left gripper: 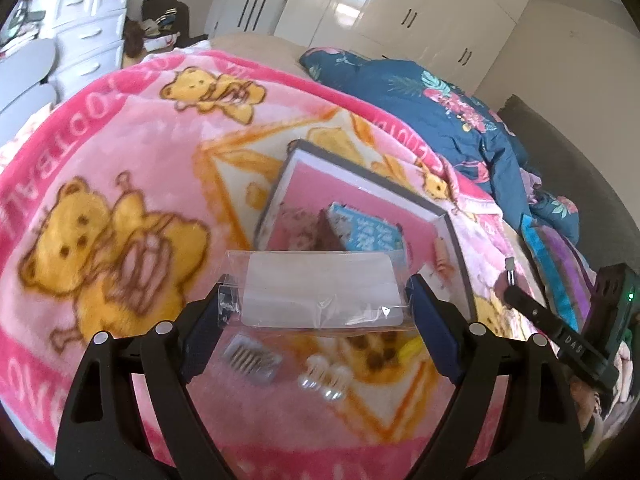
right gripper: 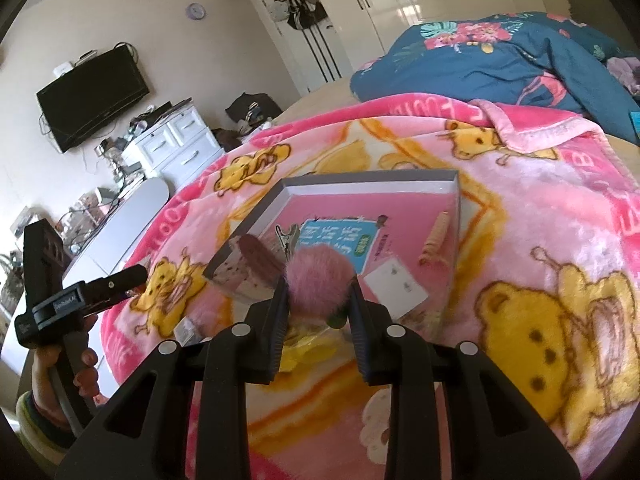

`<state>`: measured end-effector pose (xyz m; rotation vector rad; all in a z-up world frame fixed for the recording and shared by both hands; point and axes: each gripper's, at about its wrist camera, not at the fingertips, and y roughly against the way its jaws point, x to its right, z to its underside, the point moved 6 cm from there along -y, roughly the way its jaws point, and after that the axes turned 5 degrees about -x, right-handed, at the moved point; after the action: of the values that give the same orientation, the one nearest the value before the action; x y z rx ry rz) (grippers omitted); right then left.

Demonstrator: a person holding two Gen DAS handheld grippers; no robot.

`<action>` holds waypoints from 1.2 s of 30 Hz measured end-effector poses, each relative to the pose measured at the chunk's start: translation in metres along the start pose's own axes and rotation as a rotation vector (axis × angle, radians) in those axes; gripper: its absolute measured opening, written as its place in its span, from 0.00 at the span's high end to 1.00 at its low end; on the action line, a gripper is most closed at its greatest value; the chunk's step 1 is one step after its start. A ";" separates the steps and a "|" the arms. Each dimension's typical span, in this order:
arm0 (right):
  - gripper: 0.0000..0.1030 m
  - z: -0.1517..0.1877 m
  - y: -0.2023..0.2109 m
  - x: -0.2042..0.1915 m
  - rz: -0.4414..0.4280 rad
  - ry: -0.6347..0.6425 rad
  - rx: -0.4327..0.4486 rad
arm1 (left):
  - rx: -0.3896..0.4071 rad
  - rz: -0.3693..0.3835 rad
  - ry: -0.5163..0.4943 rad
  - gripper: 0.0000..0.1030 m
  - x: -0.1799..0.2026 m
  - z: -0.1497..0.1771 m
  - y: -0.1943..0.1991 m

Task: Organize jewelry
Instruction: 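Carry the packet with the left tool while the right tool carries the pompom over the box, then open the left tool to drop the packet in the box while the right tool releases the pompom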

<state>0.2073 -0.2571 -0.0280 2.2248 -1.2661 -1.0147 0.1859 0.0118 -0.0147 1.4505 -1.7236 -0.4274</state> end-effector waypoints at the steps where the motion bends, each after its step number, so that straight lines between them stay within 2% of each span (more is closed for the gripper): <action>1: 0.73 -0.001 0.001 0.002 0.007 0.000 0.003 | 0.001 0.002 -0.008 0.24 0.003 -0.003 -0.002; 9: 0.73 -0.009 -0.001 0.018 0.023 -0.031 0.021 | -0.008 0.012 -0.049 0.24 0.028 -0.028 -0.029; 15: 0.73 -0.013 -0.007 0.029 0.037 -0.051 0.020 | -0.037 0.002 -0.072 0.24 0.043 -0.032 -0.059; 29: 0.73 -0.009 -0.044 0.044 0.067 -0.077 -0.057 | -0.104 -0.022 -0.115 0.22 0.062 -0.043 -0.114; 31: 0.70 -0.009 -0.047 0.046 0.070 -0.078 -0.065 | -0.109 -0.019 -0.105 0.19 0.061 -0.045 -0.116; 34: 0.42 -0.006 -0.046 0.051 0.060 -0.123 -0.067 | -0.112 -0.019 -0.096 0.13 0.058 -0.045 -0.115; 36: 0.40 -0.006 -0.041 0.055 0.049 -0.152 -0.049 | -0.096 -0.014 -0.091 0.10 0.056 -0.047 -0.110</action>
<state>0.2533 -0.2828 -0.0716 2.1033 -1.3371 -1.2016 0.2932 -0.0596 -0.0430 1.3936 -1.7408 -0.5845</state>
